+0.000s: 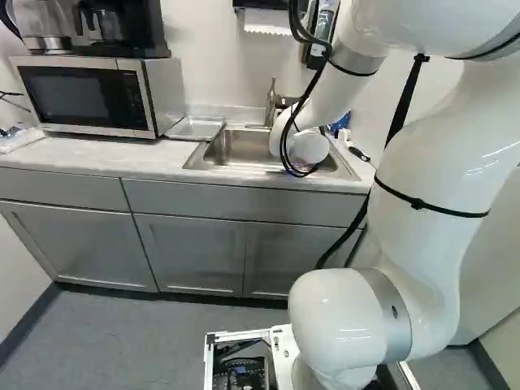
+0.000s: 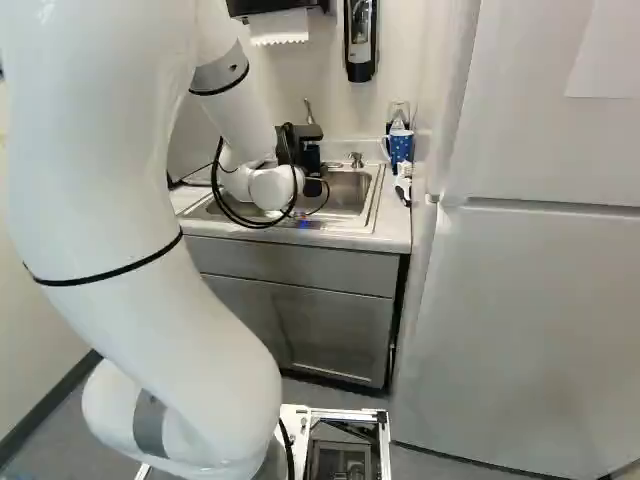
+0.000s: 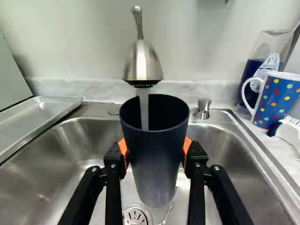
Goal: Rinse the cup and place it in the tray
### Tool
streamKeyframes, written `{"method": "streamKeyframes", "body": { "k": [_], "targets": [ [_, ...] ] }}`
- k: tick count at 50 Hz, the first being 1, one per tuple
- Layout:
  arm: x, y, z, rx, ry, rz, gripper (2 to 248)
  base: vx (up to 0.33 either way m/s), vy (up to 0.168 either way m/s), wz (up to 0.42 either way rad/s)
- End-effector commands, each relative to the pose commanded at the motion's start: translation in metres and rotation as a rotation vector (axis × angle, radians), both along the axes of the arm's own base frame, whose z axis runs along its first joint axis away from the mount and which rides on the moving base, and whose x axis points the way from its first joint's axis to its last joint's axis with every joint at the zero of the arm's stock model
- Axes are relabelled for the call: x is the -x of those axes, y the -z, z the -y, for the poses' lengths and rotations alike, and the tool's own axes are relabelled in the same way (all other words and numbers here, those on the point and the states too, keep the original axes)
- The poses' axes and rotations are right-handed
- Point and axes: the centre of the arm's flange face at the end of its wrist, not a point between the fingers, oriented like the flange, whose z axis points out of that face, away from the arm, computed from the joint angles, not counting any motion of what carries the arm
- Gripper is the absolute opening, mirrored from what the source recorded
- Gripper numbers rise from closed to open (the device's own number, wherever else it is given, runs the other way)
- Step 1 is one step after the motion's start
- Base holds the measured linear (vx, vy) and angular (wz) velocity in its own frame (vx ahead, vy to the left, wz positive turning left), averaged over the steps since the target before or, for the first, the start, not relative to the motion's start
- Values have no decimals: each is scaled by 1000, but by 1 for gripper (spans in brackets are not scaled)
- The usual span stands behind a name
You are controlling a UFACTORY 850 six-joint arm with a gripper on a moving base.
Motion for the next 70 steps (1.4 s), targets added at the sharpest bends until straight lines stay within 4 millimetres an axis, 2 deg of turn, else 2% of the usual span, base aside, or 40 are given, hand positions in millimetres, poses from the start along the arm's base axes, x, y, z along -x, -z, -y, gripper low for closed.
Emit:
{"method": "streamKeyframes", "body": {
  "k": [70],
  "targets": [
    [0,0,0,0,0,0,125,0,0,0]
  ]
}}
